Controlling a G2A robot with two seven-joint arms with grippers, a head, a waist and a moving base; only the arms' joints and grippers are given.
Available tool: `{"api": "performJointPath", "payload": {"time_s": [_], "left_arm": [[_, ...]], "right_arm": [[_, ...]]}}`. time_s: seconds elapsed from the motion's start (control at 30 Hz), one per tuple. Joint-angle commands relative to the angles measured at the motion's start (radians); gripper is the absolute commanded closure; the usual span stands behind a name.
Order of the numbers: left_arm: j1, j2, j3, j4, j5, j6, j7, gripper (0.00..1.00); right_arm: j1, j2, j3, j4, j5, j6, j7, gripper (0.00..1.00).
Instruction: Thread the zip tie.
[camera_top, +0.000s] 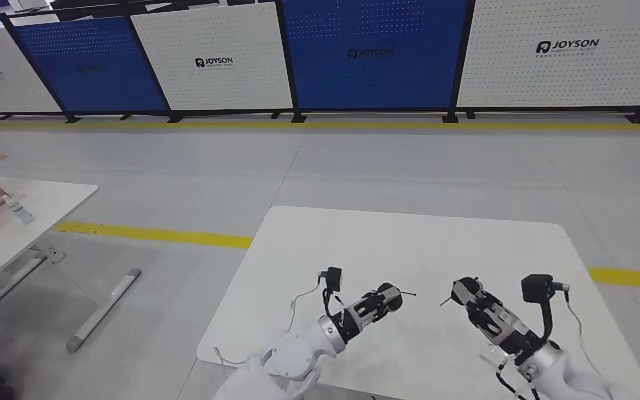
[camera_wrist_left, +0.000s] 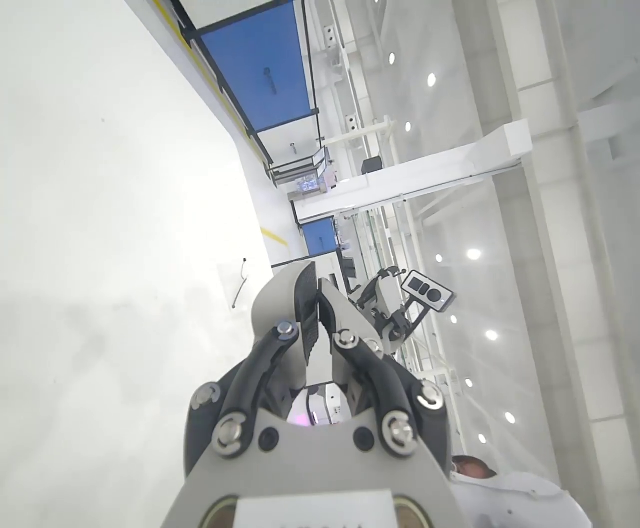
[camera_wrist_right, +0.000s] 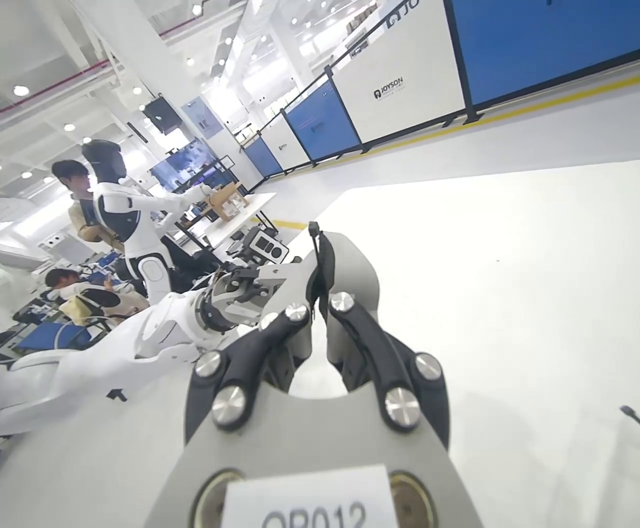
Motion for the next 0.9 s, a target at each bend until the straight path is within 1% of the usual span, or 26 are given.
{"api": "performJointPath", "payload": {"time_s": [0.0, 0.07, 0.13, 0.4, 0.5, 0.53, 0.63, 0.67, 0.87], "left_arm": [[0.011, 0.000, -0.001, -0.010, 0.032, -0.011, 0.036, 1.00], [0.021, 0.000, 0.004, -0.020, 0.078, -0.010, 0.066, 1.00], [0.023, 0.000, 0.007, -0.023, 0.093, -0.006, 0.077, 1.00], [0.023, 0.000, 0.007, -0.024, 0.093, -0.005, 0.077, 1.00], [0.025, 0.000, 0.010, -0.030, 0.107, -0.011, 0.073, 1.00], [0.027, 0.001, 0.012, -0.034, 0.113, -0.018, 0.063, 1.00], [0.033, 0.002, 0.016, -0.042, 0.123, -0.025, 0.046, 1.00], [0.034, 0.002, 0.018, -0.045, 0.120, -0.028, 0.038, 1.00], [0.035, 0.002, 0.019, -0.047, 0.113, -0.031, 0.032, 1.00]], "right_arm": [[0.007, -0.006, -0.019, 0.026, -0.008, 0.000, -0.031, 1.00], [0.017, -0.014, -0.051, 0.054, 0.014, -0.020, -0.041, 1.00], [0.033, -0.020, -0.070, 0.073, 0.032, -0.035, -0.038, 1.00], [0.033, -0.020, -0.070, 0.073, 0.032, -0.035, -0.038, 1.00], [0.031, -0.025, -0.072, 0.073, 0.032, -0.035, -0.071, 1.00], [0.031, -0.028, -0.075, 0.073, 0.026, -0.039, -0.092, 1.00], [0.036, -0.035, -0.095, 0.079, 0.013, -0.039, -0.127, 1.00], [0.044, -0.039, -0.107, 0.092, -0.001, -0.039, -0.139, 1.00], [0.047, -0.040, -0.110, 0.097, -0.006, -0.038, -0.141, 1.00]]}}
